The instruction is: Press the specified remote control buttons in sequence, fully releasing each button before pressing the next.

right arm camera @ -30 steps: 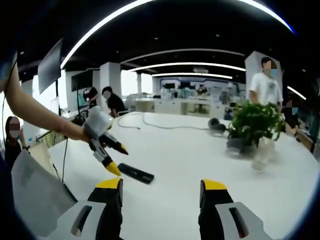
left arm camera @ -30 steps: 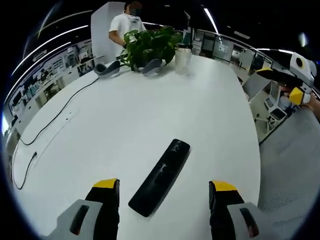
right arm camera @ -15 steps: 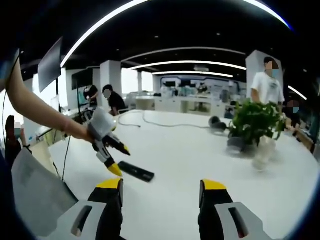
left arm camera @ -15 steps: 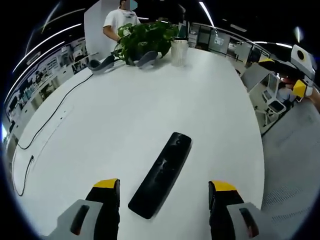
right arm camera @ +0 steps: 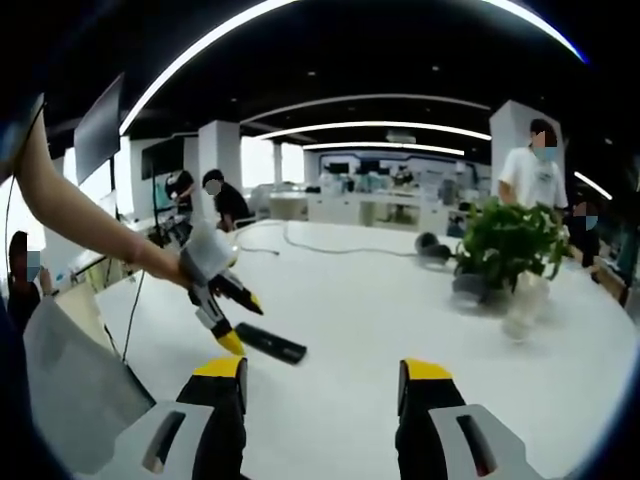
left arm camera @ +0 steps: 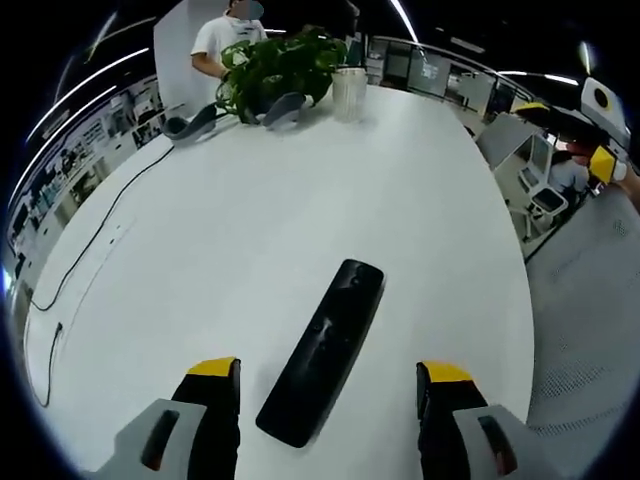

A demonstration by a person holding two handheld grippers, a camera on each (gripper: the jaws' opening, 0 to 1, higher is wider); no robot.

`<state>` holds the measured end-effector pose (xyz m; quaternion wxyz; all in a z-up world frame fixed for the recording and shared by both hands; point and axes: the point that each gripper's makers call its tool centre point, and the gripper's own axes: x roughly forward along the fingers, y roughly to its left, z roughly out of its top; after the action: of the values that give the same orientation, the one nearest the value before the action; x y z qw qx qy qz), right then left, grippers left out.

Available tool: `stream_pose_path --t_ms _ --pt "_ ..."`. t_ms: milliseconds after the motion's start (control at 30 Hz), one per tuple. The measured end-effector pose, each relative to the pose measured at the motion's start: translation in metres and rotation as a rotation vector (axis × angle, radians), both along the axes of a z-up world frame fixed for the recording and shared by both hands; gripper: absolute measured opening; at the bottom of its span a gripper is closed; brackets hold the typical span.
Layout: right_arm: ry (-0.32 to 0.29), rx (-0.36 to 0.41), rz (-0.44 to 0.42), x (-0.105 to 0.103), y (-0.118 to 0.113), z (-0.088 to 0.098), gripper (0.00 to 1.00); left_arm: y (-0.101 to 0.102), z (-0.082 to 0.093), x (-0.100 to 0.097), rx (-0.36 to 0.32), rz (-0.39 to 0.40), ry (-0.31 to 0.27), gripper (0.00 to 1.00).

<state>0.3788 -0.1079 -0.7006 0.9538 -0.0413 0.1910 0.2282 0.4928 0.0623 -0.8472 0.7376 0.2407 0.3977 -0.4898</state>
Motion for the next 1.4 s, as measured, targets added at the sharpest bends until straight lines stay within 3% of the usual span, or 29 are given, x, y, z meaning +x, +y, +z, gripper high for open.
stream_pose_path --t_ms 1067,1400 --pt "0.005 -0.012 -0.021 0.0 -0.004 -0.002 0.57 -0.004 -0.015 0.004 0.021 -0.036 0.026 0.74" --pt "0.012 -0.019 -0.017 0.0 -0.004 -0.003 0.57 -0.003 -0.017 0.002 0.024 -0.066 0.036 0.58"
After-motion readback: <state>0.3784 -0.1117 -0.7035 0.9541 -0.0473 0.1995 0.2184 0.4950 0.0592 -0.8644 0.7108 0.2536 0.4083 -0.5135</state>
